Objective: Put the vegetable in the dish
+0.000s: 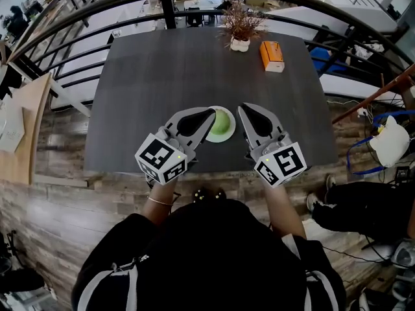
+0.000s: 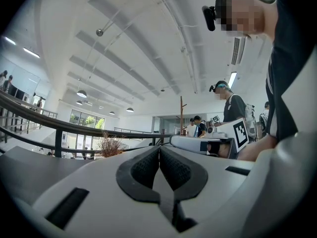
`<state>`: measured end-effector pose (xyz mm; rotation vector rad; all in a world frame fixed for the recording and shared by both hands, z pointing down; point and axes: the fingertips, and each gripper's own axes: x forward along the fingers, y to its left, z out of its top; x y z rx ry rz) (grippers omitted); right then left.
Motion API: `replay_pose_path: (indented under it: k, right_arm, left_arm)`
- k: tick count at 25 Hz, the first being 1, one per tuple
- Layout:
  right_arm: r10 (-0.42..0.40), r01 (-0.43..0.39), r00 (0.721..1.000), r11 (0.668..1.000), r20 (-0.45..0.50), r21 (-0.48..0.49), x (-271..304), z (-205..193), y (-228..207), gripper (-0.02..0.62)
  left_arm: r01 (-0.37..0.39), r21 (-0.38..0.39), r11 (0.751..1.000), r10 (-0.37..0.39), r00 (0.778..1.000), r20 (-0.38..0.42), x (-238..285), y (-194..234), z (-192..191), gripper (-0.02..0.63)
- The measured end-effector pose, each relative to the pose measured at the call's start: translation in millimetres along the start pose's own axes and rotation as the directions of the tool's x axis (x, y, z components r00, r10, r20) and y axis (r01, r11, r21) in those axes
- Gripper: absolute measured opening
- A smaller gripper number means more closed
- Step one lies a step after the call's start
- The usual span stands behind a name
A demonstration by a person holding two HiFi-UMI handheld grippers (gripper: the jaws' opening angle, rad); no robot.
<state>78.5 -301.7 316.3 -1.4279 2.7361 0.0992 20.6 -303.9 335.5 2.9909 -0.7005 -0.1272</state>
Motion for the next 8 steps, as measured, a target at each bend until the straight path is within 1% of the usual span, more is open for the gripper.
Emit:
replay_pose_path:
  k: [8]
  right_arm:
    - [-0.001,0.001,1.000,1.000,-0.003,-0.005,3.6,-1.1,-3.3,0.009]
  left_arm:
    - [0.000,-0.006,1.000,0.000,1.000,0.002,3.2,4.6,-0.5,0.011]
